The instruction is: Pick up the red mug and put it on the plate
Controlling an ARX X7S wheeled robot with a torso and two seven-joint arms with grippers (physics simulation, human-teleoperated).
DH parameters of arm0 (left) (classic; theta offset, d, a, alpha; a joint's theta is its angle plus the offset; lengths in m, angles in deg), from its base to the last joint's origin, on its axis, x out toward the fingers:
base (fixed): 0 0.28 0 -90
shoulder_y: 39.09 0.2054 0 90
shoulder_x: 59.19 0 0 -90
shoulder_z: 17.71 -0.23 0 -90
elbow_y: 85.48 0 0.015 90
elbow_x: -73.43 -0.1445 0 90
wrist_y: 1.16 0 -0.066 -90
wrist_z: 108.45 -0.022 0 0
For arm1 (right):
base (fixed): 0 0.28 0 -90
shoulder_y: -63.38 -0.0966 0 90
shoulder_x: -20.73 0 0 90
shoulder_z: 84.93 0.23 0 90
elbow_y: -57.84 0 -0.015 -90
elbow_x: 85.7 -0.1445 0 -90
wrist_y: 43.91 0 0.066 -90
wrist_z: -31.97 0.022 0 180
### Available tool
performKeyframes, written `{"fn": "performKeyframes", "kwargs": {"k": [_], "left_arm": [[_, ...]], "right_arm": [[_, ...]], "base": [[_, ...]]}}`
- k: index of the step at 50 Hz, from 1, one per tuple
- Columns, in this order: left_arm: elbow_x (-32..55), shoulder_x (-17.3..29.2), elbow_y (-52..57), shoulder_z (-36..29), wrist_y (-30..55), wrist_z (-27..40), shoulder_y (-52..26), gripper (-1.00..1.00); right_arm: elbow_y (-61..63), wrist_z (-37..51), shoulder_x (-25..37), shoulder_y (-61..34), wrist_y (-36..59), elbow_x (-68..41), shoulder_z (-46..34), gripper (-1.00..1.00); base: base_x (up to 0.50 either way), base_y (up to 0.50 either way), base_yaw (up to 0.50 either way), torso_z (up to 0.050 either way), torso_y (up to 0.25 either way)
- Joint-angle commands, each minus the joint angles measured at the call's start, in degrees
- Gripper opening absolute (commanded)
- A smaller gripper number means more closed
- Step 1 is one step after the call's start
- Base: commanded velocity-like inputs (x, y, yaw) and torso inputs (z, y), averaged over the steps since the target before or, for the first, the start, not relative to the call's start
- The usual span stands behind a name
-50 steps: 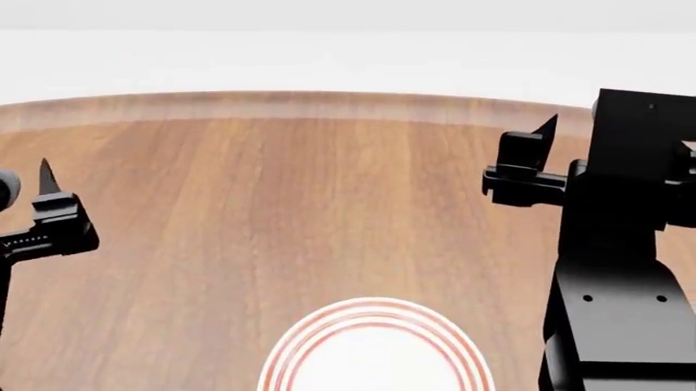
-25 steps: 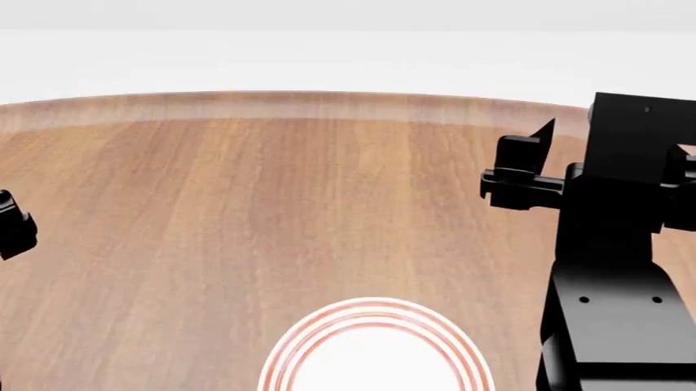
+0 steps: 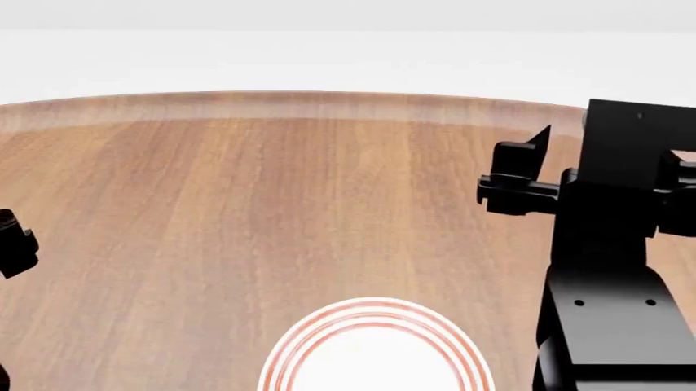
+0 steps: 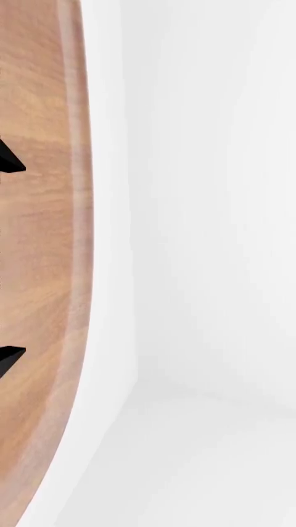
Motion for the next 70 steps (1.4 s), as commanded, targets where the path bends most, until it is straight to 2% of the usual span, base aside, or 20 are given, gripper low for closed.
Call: {"fn": "performKeyframes", "kwargs": {"k": [1,24,28,29,31,32,51,70], "left_arm": [[0.82,0.33,-3.69,-0.32,0.91,-0.13,-0.39,1.0],[2.42,1.07,-10.65,-1.12,0.77,-1.5,-1.07,1.0],[2.48,1.0,-11.11,-0.36,0.49,-0.59,-1.22,1.0],[1.53,0.56,-11.7,0.42,1.42,2.03,-1.61,1.0],[2.04,0.64,-12.52,0.53,-0.13,1.12,-1.5,1.0],[1.36,0.31,-12.89,1.08,0.78,3.11,-1.84,1.0],[3.33,0.44,-17.22,2.2,-1.05,2.42,-1.88,1.0],[5.21,1.09,-29.79,3.95,-4.04,0.94,-4.82,1.0]], "right_arm": [[-0.48,0.15,0.01,0.21,-0.42,-0.2,-0.19,1.0],[-1.96,0.33,0.0,0.31,-1.58,-0.61,-0.63,1.0],[-1.99,0.38,0.07,0.27,-1.51,-0.68,-0.7,1.0],[-2.04,0.4,0.09,0.29,-1.56,-0.7,-0.68,1.0],[-2.14,0.46,0.1,0.33,-1.63,-0.71,-0.71,1.0],[-2.14,0.43,0.1,0.33,-1.61,-0.78,-0.69,1.0],[-3.16,0.72,0.09,0.75,-2.45,-1.07,-0.98,1.0],[-3.4,1.0,0.11,0.82,-2.43,-1.51,-1.31,1.0]], "base": [[0.0,0.0,0.0,0.0,0.0],[0.0,0.0,0.0,0.0,0.0],[0.0,0.0,0.0,0.0,0.0],[0.0,0.0,0.0,0.0,0.0],[0.0,0.0,0.0,0.0,0.0],[0.0,0.0,0.0,0.0,0.0],[0.0,0.0,0.0,0.0,0.0],[0.0,0.0,0.0,0.0,0.0]]}}
